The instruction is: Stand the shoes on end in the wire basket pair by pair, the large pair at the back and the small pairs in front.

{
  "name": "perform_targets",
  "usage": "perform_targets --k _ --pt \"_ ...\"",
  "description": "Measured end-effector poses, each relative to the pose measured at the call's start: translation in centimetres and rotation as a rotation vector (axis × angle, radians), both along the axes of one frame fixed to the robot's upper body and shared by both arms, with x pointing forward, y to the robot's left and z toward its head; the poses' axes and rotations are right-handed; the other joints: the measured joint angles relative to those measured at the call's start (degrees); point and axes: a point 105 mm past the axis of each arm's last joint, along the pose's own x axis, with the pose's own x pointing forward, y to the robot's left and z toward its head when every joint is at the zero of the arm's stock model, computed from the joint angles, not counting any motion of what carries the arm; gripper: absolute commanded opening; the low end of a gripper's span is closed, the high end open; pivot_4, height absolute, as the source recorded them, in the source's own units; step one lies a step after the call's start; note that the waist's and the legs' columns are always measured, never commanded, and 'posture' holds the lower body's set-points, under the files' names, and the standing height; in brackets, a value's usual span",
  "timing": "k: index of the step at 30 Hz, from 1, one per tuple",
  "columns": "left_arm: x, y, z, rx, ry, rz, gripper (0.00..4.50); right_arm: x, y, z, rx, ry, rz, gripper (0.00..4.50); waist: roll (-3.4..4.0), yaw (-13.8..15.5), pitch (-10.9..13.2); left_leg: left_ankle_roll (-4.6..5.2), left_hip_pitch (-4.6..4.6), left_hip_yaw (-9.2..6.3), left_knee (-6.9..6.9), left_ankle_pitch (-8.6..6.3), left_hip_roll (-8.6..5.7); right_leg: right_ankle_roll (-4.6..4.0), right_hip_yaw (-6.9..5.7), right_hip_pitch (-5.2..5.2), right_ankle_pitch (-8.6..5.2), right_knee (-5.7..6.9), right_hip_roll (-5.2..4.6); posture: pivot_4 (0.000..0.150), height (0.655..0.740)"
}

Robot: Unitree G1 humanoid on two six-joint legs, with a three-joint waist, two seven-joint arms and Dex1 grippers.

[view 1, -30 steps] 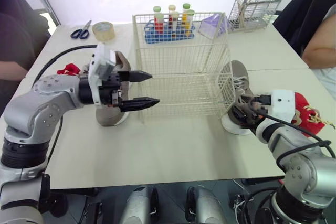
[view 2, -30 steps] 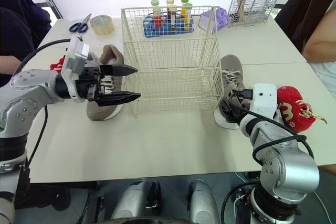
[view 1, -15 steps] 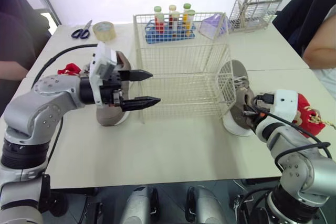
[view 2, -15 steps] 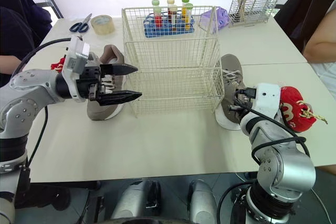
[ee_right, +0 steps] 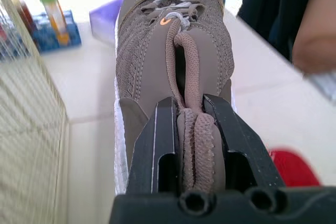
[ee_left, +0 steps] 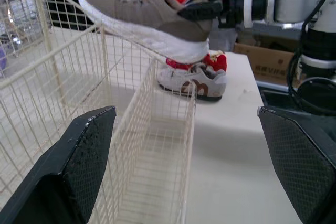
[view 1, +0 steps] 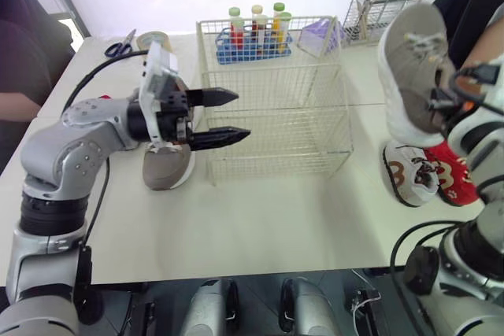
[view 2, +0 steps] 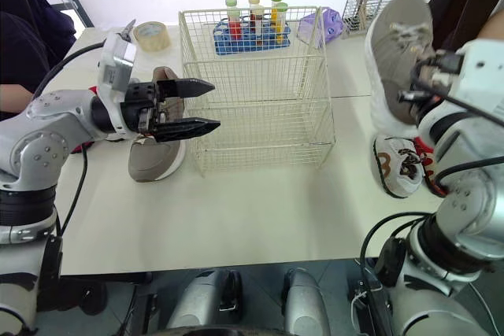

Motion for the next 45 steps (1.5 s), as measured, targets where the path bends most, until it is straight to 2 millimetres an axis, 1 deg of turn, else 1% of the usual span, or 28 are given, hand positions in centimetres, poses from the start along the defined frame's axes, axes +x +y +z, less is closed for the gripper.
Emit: perform_targets --k 2,4,5,7,8,11,14,18,22,24,30,33,36,39,40,43,45 --pt "0.3 -0.2 0.5 -0.032 0.014 -0.014 4.5 0.3 0.4 2.1 -0.065 -0.042 0.076 0.22 -0.02 -0.1 0.0 0.01 0.0 0.0 -0.01 0.0 0.0 0.0 0.01 0.0 0.0 -0.03 0.0 0.15 0.74" --pt "0.9 -0.2 1.2 -0.069 0.04 -0.02 4.5 0.3 1.0 4.7 -0.16 -0.103 0.184 0.22 -0.04 -0.1 0.1 0.02 -0.01 0.01 -0.02 0.0 -0.01 0.01 0.02 -0.02 0.0 -0.04 0.0 0.15 0.74" --pt "1.2 -0.3 1.6 -0.085 0.046 -0.022 4.5 0.1 1.5 5.8 -0.211 -0.137 0.24 0.22 -0.07 -0.1 0.1 0.03 -0.01 0.0 -0.02 0.0 0.0 0.02 0.02 -0.02 -0.01 -0.04 0.01 0.15 0.74" --pt "2.3 0.1 3.1 -0.133 0.059 -0.005 4.5 -0.7 3.0 8.2 -0.365 -0.218 0.409 0.22 -0.14 -0.1 0.1 0.03 0.0 0.0 -0.08 -0.01 -0.01 0.06 0.02 -0.01 -0.02 -0.09 0.01 0.15 0.74" --pt "2.8 0.5 3.8 -0.157 0.062 0.012 4.5 -1.2 3.8 9.0 -0.433 -0.248 0.49 0.22 -0.16 -0.2 0.2 0.03 0.0 0.01 -0.08 -0.01 -0.01 0.06 0.02 0.0 -0.02 -0.1 0.01 0.15 0.74" --pt "3.9 1.4 5.0 -0.203 0.097 0.033 4.5 -1.8 5.4 10.2 -0.561 -0.318 0.657 0.22 -0.18 -0.4 0.2 0.04 0.02 0.08 -0.07 -0.01 -0.01 0.08 0.06 0.02 -0.02 -0.12 0.0 0.15 0.74" --pt "4.9 2.6 5.9 -0.243 0.141 0.06 4.5 -2.0 6.7 10.4 -0.703 -0.366 0.786 0.22 -0.28 -1.0 0.2 0.04 0.02 0.09 -0.05 0.0 0.01 0.11 0.06 0.02 -0.03 -0.1 0.0 0.15 0.74" --pt "5.3 4.1 7.3 -0.292 0.171 0.077 4.5 -1.9 8.4 9.5 -0.862 -0.4 0.901 0.22 -0.32 -1.2 0.3 0.02 0.02 0.12 -0.05 0.01 0.02 0.14 0.07 0.01 -0.05 -0.08 -0.01 0.15 0.74" --pt "5.2 4.8 8.8 -0.337 0.177 0.064 4.5 -1.6 9.7 8.5 -0.96 -0.411 0.98 0.22 -0.33 -1.1 0.3 0.02 0.02 0.13 0.0 0.01 0.02 0.14 0.07 0.01 -0.06 -0.06 -0.02 0.15 0.74" --pt "5.1 4.9 9.4 -0.34 0.183 0.053 4.5 -1.7 10.4 8.2 -1.018 -0.427 1.021 0.22 -0.33 -1.1 0.3 0.02 0.02 0.13 0.03 0.01 0.02 0.15 0.06 0.02 -0.06 -0.05 -0.03 0.15 0.74" --pt "4.5 4.9 10.0 -0.323 0.205 0.014 4.5 -1.8 11.4 7.6 -1.127 -0.448 1.095 0.22 -0.35 -1.2 0.3 0.01 0.02 0.14 0.07 0.01 0.03 0.15 0.07 0.02 -0.06 -0.02 -0.03 0.15 0.74" --pt "4.5 4.6 9.4 -0.263 0.212 0.009 4.5 -1.6 11.8 7.4 -1.183 -0.449 1.136 0.22 -0.34 -1.2 0.3 0.0 0.03 0.16 0.1 0.02 0.03 0.15 0.07 0.02 -0.06 0.02 -0.03 0.15 0.74" --pt "4.5 4.3 8.5 -0.195 0.225 0.002 4.5 -1.4 11.9 7.6 -1.232 -0.449 1.155 0.22 -0.34 -1.2 0.3 0.0 0.02 0.17 0.14 0.02 0.03 0.15 0.08 0.02 -0.06 0.03 -0.03 0.15 0.74" --pt "4.6 4.1 7.8 -0.141 0.235 0.006 3.64 -1.2 12.0 7.9 -1.274 -0.449 1.165 0.21 -0.33 -1.2 0.3 0.0 0.01 0.17 0.14 0.02 0.04 0.14 0.08 0.01 -0.06 0.03 -0.03 0.15 0.74" --pt "4.7 4.1 7.5 -0.128 0.238 0.016 3.26 -1.1 12.0 8.0 -1.281 -0.451 1.169 0.21 -0.33 -1.2 0.3 0.0 0.01 0.17 0.14 0.02 0.04 0.14 0.08 0.01 -0.06 0.03 -0.03 0.15 0.74" --pt "5.0 4.4 7.0 -0.09 0.249 0.046 1.91 -1.2 12.3 8.3 -1.308 -0.465 1.182 0.21 -0.31 -1.2 0.3 0.0 0.01 0.18 0.14 0.02 0.05 0.14 0.1 -0.01 -0.06 0.05 -0.02 0.15 0.74" --pt "5.1 4.6 6.8 -0.081 0.251 0.061 1.24 -1.3 12.4 8.4 -1.317 -0.471 1.187 0.21 -0.31 -1.2 0.3 0.0 0.01 0.18 0.14 0.02 0.05 0.14 0.1 0.0 -0.06 0.05 -0.03 0.15 0.74"
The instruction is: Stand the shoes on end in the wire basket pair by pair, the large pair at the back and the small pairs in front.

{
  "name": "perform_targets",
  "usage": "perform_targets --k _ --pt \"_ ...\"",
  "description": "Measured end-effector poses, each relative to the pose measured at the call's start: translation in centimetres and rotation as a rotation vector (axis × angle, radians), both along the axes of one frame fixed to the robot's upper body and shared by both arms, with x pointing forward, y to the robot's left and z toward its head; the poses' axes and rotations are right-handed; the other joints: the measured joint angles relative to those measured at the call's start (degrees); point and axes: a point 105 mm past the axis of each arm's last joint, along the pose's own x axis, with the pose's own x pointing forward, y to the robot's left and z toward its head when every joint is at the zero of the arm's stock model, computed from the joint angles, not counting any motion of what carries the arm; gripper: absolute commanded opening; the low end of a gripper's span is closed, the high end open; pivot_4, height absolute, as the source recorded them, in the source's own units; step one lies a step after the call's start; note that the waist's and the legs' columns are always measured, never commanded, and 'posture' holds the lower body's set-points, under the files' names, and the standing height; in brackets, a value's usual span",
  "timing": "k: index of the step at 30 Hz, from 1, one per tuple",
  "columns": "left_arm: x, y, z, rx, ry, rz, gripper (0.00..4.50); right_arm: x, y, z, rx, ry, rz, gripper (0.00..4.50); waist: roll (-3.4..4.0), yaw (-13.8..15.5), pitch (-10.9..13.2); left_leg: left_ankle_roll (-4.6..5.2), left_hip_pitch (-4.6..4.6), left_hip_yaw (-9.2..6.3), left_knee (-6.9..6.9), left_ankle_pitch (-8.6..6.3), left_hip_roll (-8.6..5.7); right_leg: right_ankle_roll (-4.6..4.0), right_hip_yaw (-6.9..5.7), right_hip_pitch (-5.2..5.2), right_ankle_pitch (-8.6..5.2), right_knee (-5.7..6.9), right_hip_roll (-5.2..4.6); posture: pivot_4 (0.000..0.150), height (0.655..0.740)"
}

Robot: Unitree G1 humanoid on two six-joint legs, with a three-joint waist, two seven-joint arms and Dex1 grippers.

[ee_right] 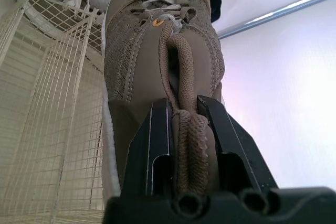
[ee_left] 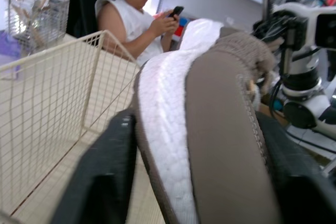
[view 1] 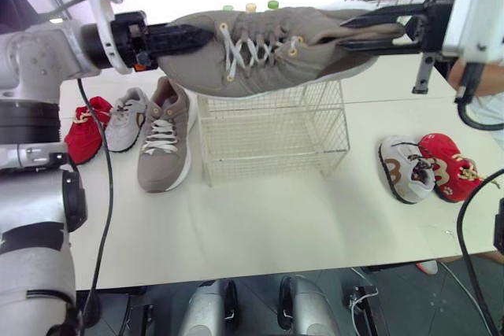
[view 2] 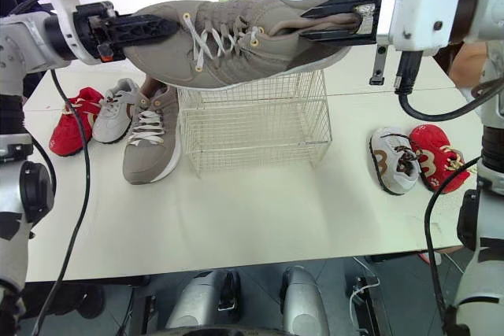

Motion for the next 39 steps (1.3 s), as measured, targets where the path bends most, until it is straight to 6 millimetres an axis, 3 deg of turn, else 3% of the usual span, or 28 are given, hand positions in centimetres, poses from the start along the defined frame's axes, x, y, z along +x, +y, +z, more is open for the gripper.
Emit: perform_targets --k 3,7,8,13,15,20,22,25,27,29,33,39 --pt "0.1 0.1 -0.2 0.006 0.007 0.01 0.8 0.0 0.2 0.1 -0.008 -0.003 0.005 0.21 0.0 0.1 0.0 0.0 -0.01 0.0 0.03 0.0 0.0 0.0 0.0 0.0 0.0 0.01 0.0 0.15 0.74" --pt "0.3 0.0 -0.1 -0.026 0.016 0.018 0.79 0.0 0.1 0.4 -0.009 -0.006 -0.006 0.21 0.0 0.1 0.0 0.0 -0.01 -0.01 0.04 0.0 0.0 0.0 0.0 0.0 0.0 0.02 0.0 0.15 0.74" --pt "0.5 -0.1 0.0 -0.049 0.028 0.031 0.79 0.2 0.1 0.5 0.003 0.0 -0.019 1.19 0.0 0.1 0.0 0.0 0.0 -0.02 0.05 0.0 0.0 0.0 0.0 0.01 0.0 0.04 -0.01 0.15 0.74" --pt "1.2 -0.8 -0.7 -0.17 0.115 0.042 0.79 0.0 -0.7 2.0 0.183 0.123 -0.055 3.56 0.0 0.1 0.0 0.0 -0.01 -0.04 0.08 0.0 0.0 0.0 0.0 0.02 0.01 0.08 -0.03 0.15 0.74" --pt "1.5 -0.8 -0.5 -0.249 0.14 0.055 0.79 0.0 -1.9 3.2 0.343 0.224 -0.082 4.44 -0.04 0.2 0.0 0.0 -0.02 -0.08 0.09 0.0 0.01 -0.01 -0.02 0.02 0.01 0.1 -0.03 0.15 0.74" --pt "0.8 0.4 2.3 -0.504 0.104 0.073 0.79 -0.3 -7.2 5.4 0.813 0.489 -0.157 4.44 -0.09 0.4 0.0 0.01 -0.01 -0.15 0.09 0.0 -0.03 -0.02 -0.1 0.09 0.02 0.07 -0.14 0.15 0.74" --pt "0.3 0.5 2.8 -0.566 0.079 0.08 0.79 -0.3 -9.4 4.9 1.018 0.623 -0.162 4.44 -0.13 0.5 0.0 0.02 0.09 -0.17 0.08 -0.01 -0.05 -0.02 -0.15 0.24 0.03 0.05 -0.18 0.15 0.74" --pt "0.2 -0.1 2.3 -0.621 0.094 0.077 0.79 0.4 -10.2 2.4 1.209 0.818 -0.136 4.44 -0.17 0.5 0.0 0.02 0.2 -0.21 0.11 -0.01 -0.05 -0.06 -0.19 0.36 0.07 0.08 -0.18 0.15 0.74" --pt "0.3 -1.0 2.1 -0.653 0.111 0.077 0.79 1.2 -8.6 -0.1 1.268 0.971 -0.086 4.44 -0.14 0.4 0.0 0.02 0.22 -0.18 0.11 -0.01 -0.06 -0.08 -0.16 0.33 0.09 0.16 -0.19 0.15 0.74" --pt "0.3 -1.6 2.2 -0.667 0.115 0.069 0.79 1.6 -6.3 -1.2 1.271 1.049 -0.028 4.44 -0.08 0.2 0.0 0.01 0.22 -0.14 0.1 0.0 -0.07 -0.08 -0.12 0.26 0.09 0.21 -0.17 0.15 0.74" --pt "0.3 -2.7 2.3 -0.673 0.109 0.06 0.79 1.8 -1.6 -1.4 1.241 1.109 0.077 4.44 -0.07 0.0 0.0 0.0 0.22 -0.11 0.04 0.0 -0.05 -0.06 -0.11 0.25 0.08 0.18 -0.1 0.15 0.74" --pt "0.7 -3.3 0.7 -0.639 0.123 0.084 0.79 2.3 1.8 0.6 1.226 1.103 0.172 4.44 -0.1 0.3 0.0 0.01 0.16 -0.13 0.08 0.0 -0.08 -0.06 -0.11 0.25 0.08 0.13 -0.1 0.15 0.74"
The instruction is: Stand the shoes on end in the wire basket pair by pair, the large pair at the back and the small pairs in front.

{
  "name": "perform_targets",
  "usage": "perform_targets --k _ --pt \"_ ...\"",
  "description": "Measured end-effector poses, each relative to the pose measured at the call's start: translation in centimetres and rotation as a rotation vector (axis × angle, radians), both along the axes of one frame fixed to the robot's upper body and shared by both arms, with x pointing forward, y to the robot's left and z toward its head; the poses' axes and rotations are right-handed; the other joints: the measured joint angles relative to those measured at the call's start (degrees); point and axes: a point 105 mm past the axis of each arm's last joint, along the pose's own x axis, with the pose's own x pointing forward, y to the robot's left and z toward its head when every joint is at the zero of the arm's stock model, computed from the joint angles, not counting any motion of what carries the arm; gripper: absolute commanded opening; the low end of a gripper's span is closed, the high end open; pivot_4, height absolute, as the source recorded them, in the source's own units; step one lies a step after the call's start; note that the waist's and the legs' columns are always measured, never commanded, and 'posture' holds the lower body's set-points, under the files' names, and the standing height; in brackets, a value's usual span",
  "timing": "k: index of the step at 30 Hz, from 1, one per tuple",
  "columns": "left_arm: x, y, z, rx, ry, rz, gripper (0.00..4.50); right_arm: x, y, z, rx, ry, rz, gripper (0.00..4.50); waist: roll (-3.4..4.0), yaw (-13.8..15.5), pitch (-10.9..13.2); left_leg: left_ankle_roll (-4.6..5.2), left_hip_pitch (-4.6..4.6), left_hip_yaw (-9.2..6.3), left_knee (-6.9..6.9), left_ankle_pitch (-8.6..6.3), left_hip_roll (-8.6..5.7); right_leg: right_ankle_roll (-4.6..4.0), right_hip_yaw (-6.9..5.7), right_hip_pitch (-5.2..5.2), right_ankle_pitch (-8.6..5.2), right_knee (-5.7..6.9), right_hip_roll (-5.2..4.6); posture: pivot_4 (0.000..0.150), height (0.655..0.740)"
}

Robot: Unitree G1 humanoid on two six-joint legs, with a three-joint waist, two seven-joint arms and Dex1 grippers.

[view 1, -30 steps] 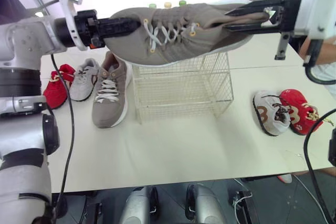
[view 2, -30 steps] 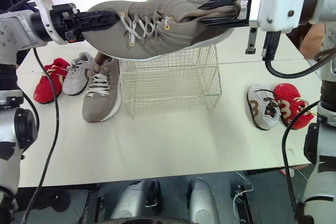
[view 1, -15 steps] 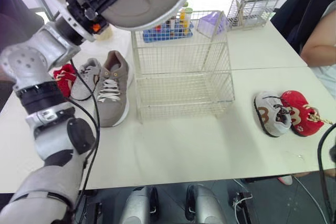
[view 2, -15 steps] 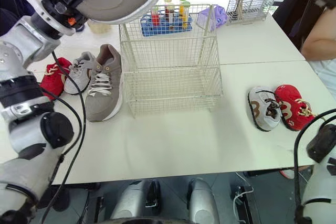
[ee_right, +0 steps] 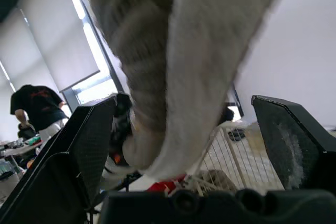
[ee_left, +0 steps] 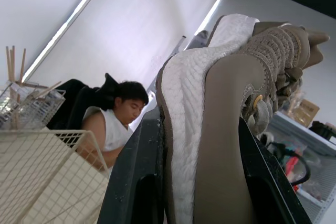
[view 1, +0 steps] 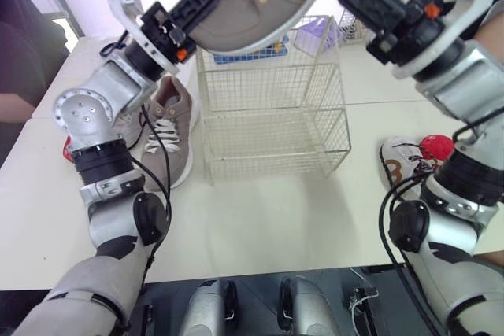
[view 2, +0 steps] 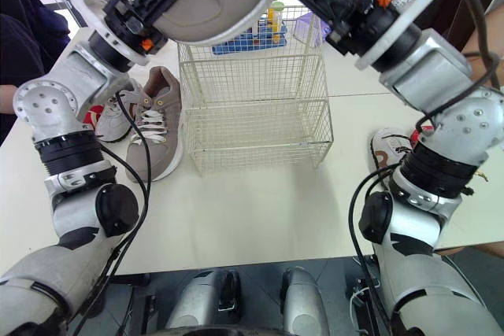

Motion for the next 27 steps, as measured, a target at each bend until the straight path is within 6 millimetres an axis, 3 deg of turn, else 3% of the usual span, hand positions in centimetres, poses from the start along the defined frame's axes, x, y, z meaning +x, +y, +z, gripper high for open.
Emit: perform_targets --k 13,27 --pt "-0.5 0.2 -0.7 0.009 -0.031 0.044 0.79 1.3 1.2 1.6 0.038 -0.006 0.047 4.44 0.0 -0.2 0.0 0.02 -0.02 -0.01 -0.02 -0.01 0.06 0.0 0.0 -0.02 0.0 -0.04 0.06 0.15 0.74" --pt "-0.8 -0.1 -1.2 0.016 -0.006 0.033 0.79 2.1 0.8 2.3 0.048 -0.016 0.064 4.44 0.01 -0.2 0.0 0.03 -0.04 -0.01 -0.03 -0.02 0.06 0.0 0.0 -0.04 0.0 -0.06 0.06 0.15 0.74"
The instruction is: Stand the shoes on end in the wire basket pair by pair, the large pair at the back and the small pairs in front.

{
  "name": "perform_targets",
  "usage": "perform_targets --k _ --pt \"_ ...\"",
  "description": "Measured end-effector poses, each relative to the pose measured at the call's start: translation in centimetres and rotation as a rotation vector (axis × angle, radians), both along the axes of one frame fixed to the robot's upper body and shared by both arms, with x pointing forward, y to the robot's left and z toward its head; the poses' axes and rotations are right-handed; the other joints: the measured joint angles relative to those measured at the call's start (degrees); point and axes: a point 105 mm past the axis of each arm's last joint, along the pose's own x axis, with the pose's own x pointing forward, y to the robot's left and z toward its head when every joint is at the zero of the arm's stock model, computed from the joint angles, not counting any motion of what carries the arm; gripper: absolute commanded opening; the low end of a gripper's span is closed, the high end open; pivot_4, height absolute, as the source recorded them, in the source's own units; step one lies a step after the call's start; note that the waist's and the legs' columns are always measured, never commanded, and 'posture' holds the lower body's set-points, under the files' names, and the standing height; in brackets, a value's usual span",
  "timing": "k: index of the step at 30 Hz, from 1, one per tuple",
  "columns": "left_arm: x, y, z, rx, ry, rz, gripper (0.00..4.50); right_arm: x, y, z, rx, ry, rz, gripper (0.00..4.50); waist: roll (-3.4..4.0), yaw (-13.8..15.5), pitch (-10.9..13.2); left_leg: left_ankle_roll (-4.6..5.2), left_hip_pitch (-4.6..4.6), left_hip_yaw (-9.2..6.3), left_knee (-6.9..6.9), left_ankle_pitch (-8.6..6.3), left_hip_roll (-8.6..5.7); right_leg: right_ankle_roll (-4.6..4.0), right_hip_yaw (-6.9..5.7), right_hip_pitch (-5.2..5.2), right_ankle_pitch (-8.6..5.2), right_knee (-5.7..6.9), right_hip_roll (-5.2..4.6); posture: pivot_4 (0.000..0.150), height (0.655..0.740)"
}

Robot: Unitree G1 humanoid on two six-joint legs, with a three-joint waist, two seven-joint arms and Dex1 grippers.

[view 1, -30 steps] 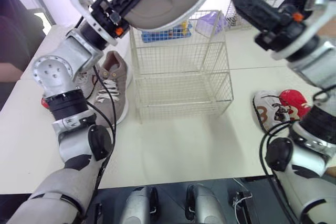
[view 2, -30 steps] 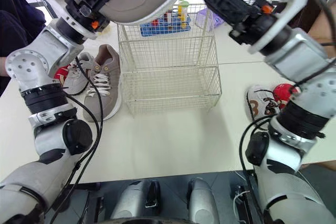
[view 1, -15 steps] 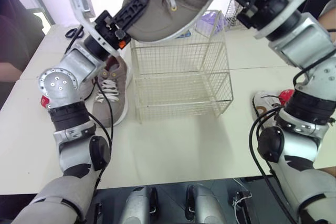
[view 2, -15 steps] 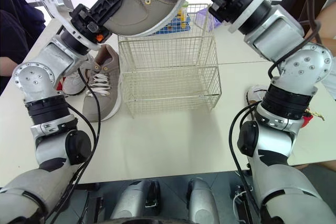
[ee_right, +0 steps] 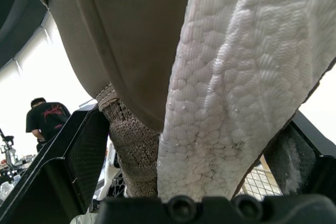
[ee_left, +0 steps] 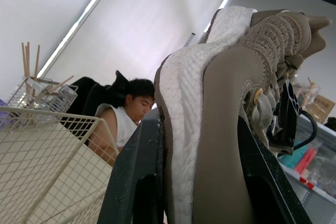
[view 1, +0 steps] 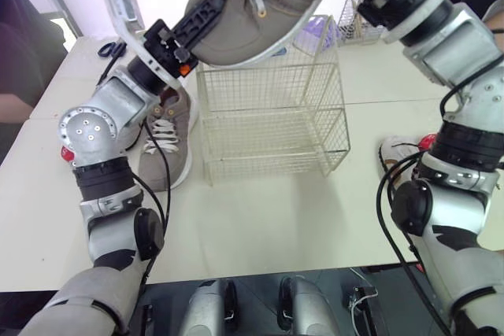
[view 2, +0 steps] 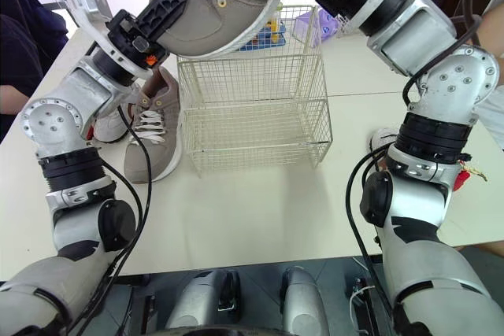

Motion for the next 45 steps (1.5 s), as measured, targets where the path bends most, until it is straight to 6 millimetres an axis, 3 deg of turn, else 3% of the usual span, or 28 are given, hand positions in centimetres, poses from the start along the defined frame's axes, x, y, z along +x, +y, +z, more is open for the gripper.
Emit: perform_targets --k 3,6,8,14,15,20,21,27,33,36,45 --pt "0.1 0.1 -0.2 0.002 0.012 0.005 0.79 0.1 0.1 -0.1 -0.006 0.004 0.001 3.66 0.0 0.0 0.0 0.0 0.0 0.0 0.0 0.0 0.0 0.0 0.0 0.0 0.0 0.0 0.0 0.15 0.74" --pt "-0.1 0.1 -0.1 0.001 0.003 0.004 0.79 0.2 0.0 0.0 -0.001 -0.003 0.002 2.35 0.0 0.0 0.0 0.0 -0.02 0.0 0.0 0.0 0.0 0.0 -0.01 0.0 0.0 -0.01 0.0 0.15 0.74" --pt "-0.2 0.2 0.1 -0.001 -0.007 0.012 0.79 0.2 0.1 0.2 -0.004 -0.008 0.005 1.88 0.0 0.0 0.0 0.0 -0.02 -0.01 0.0 0.0 0.0 0.0 -0.01 0.0 0.0 -0.02 0.0 0.15 0.74" --pt "-0.5 0.7 0.4 0.011 -0.036 0.042 0.79 0.2 0.7 1.0 -0.042 -0.03 0.018 1.8 0.0 -0.1 0.0 0.0 -0.02 0.0 -0.02 0.0 0.0 0.0 -0.01 -0.01 0.0 -0.03 0.0 0.15 0.74" --pt "-0.5 0.9 0.4 0.016 -0.041 0.045 1.79 0.3 0.8 1.1 -0.048 -0.03 0.02 1.8 0.0 -0.1 0.0 0.0 -0.02 0.0 -0.02 0.0 0.0 0.0 -0.01 -0.01 0.0 -0.03 0.0 0.15 0.74" --pt "-1.3 -0.1 -1.1 0.136 -0.031 -0.006 4.25 0.6 0.5 2.1 -0.062 -0.06 -0.016 1.8 0.0 0.1 0.0 0.0 -0.05 0.0 -0.01 0.0 -0.02 0.0 -0.01 -0.01 0.0 -0.06 0.0 0.15 0.74" --pt "-1.4 -0.1 -1.3 0.15 -0.033 -0.011 4.44 0.6 0.5 2.4 -0.064 -0.071 -0.017 1.8 0.0 0.0 0.0 0.0 -0.05 0.0 -0.02 0.0 -0.01 0.0 -0.01 -0.02 0.0 -0.06 0.0 0.15 0.74" --pt "-2.3 1.5 -1.4 0.216 -0.079 0.005 4.44 1.4 -1.1 3.6 -0.132 -0.165 -0.125 1.8 0.02 -0.1 0.0 -0.01 -0.06 0.04 -0.08 0.0 0.0 0.0 0.02 -0.11 0.0 -0.08 0.01 0.15 0.74" --pt "-3.1 4.3 -2.1 0.322 -0.068 0.052 4.44 2.6 -3.6 4.9 -0.424 -0.386 -0.243 1.8 0.07 -0.2 0.1 -0.01 -0.1 0.13 -0.17 -0.01 -0.01 0.0 0.12 -0.24 -0.01 -0.1 0.01 0.15 0.74" --pt "-3.2 4.7 -2.0 0.335 -0.073 0.062 4.44 2.4 -3.4 5.2 -0.564 -0.514 -0.223 1.8 0.07 -0.4 0.1 -0.02 -0.09 0.19 -0.26 0.0 0.0 0.0 0.17 -0.29 -0.01 -0.12 0.01 0.15 0.74" --pt "-3.1 4.5 -2.5 0.326 -0.068 0.083 4.44 3.9 -1.7 1.2 -0.899 -0.677 -0.112 1.8 0.08 -0.4 0.1 -0.09 -0.09 0.22 -0.3 0.03 0.01 0.0 0.18 -0.31 -0.01 -0.11 0.0 0.15 0.74"
